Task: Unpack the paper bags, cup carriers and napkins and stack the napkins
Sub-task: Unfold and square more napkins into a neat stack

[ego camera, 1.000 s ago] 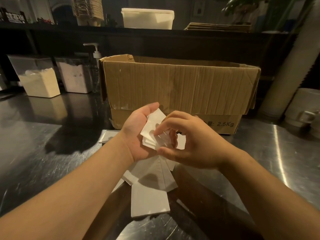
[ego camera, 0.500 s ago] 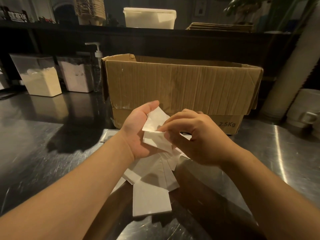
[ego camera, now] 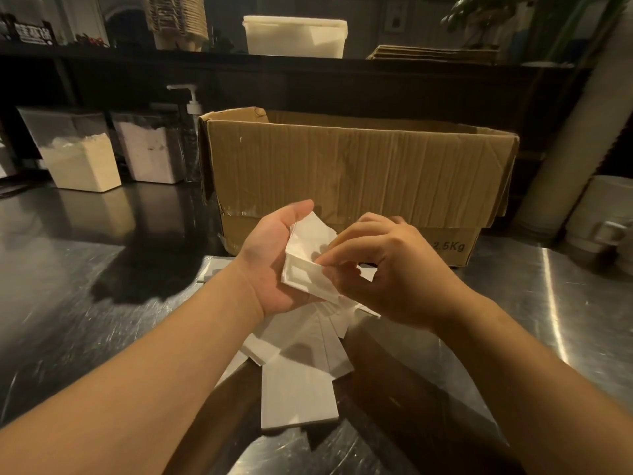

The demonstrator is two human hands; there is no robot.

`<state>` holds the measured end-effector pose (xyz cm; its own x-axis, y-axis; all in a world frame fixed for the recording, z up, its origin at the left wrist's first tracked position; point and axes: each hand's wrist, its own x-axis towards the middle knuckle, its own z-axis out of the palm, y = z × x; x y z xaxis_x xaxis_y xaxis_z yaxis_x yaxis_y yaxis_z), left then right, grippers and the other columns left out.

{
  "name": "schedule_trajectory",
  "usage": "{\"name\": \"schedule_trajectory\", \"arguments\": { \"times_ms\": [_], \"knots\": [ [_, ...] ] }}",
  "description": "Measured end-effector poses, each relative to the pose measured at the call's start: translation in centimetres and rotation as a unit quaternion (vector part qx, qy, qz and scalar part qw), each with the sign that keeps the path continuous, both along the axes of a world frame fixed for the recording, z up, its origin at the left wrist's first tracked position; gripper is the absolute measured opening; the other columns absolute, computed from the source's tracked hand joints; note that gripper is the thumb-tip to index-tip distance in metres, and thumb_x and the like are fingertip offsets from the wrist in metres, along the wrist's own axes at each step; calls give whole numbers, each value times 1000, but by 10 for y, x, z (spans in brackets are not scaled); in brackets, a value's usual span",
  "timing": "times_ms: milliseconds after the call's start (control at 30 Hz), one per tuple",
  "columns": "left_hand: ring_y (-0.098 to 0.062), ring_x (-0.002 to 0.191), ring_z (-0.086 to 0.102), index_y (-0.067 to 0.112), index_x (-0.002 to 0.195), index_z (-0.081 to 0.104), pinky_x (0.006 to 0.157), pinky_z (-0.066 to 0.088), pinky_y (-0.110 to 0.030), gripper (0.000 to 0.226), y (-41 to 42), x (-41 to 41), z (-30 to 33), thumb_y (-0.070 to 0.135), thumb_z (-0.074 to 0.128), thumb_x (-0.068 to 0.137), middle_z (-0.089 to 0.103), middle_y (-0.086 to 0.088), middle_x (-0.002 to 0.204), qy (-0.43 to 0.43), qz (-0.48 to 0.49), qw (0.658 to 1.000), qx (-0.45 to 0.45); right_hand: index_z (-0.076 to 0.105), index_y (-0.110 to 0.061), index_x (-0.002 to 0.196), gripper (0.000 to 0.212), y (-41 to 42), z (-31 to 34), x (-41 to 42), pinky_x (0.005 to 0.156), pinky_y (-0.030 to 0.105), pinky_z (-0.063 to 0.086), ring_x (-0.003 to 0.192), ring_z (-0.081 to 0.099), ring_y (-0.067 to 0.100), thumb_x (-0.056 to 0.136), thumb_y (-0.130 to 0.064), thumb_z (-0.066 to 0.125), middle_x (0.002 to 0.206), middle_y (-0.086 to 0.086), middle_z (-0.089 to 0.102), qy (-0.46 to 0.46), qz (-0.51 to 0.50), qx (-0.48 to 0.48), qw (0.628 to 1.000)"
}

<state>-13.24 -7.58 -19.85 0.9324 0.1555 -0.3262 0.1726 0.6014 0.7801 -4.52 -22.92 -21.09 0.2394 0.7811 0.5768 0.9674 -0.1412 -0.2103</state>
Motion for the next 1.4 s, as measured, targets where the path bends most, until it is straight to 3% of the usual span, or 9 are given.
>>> {"name": "schedule_trajectory", "arguments": {
  "times_ms": [200, 267, 533, 700, 833, 1000, 1100, 1233, 1400],
  "knots": [
    [-29, 85, 67, 13, 128, 63, 79, 57, -43, 52, 2, 2, -2, 54, 51, 98, 72, -14, 94, -10, 1, 1000, -4, 79, -27, 92, 8, -3, 2, 3, 82, 48, 48, 94, 58, 11, 84, -30, 79, 97, -11, 72, -94, -20, 6, 995],
    [-29, 85, 67, 11, 126, 63, 78, 56, -41, 52, 3, 3, -3, 54, 50, 99, 71, -15, 94, -13, -2, 1000, -8, 78, -29, 92, 11, -5, 3, 2, 85, 47, 46, 97, 55, 10, 83, -35, 75, 99, -14, 70, -91, -12, -14, 996],
    [-27, 86, 62, 10, 128, 61, 81, 52, -43, 52, 7, 4, -6, 50, 55, 96, 65, -13, 98, -14, -41, 999, -33, 73, -36, 92, 24, -6, 7, 3, 91, 40, 47, 104, 53, 8, 89, -55, 59, 99, -23, 62, 37, 11, -2, 999],
    [-22, 81, 56, 15, 118, 56, 76, 48, -34, 42, 11, 5, -5, 43, 67, 89, 61, -12, 94, -26, -11, 998, -59, 74, -26, 87, 15, -4, 6, 13, 70, 25, 53, 81, 65, 4, 95, -32, 63, 83, -15, 70, 182, -97, 115, 972],
    [-22, 73, 52, 13, 119, 59, 73, 44, -32, 43, 15, 6, -5, 42, 64, 88, 63, -12, 95, -28, 5, 998, -53, 72, -26, 103, 15, -2, 0, 22, 76, 31, 59, 84, 66, 7, 94, -36, 67, 96, -8, 72, 292, -222, -51, 929],
    [-21, 73, 56, 15, 121, 64, 71, 46, -32, 46, 18, 9, -9, 45, 62, 87, 67, -10, 97, -12, 31, 999, -31, 60, -38, 124, 46, 4, 3, 12, 95, 38, 55, 108, 58, 14, 82, -50, 75, 121, -9, 59, 262, -215, -260, 904],
    [-21, 73, 56, 14, 120, 64, 69, 46, -32, 46, 18, 9, -9, 46, 62, 88, 68, -10, 96, -12, 37, 999, -22, 54, -43, 128, 55, 2, 5, 6, 111, 45, 39, 124, 39, 16, 80, -58, 75, 129, -10, 47, 209, -189, -275, 919],
    [-21, 73, 55, 13, 119, 65, 68, 46, -31, 44, 18, 9, -8, 46, 60, 90, 67, -10, 95, -17, 40, 999, -19, 56, -48, 112, 40, 8, 2, -5, 113, 46, 29, 122, 38, 15, 80, -69, 68, 122, -13, 48, 194, -185, -257, 928],
    [-22, 71, 53, 13, 116, 64, 68, 44, -32, 41, 19, 9, -8, 45, 59, 90, 64, -10, 95, -26, 31, 999, -23, 57, -46, 121, 44, 19, -1, -17, 114, 48, 30, 126, 40, 20, 81, -59, 68, 123, -10, 47, 162, -223, -265, 924]
  ]
}}
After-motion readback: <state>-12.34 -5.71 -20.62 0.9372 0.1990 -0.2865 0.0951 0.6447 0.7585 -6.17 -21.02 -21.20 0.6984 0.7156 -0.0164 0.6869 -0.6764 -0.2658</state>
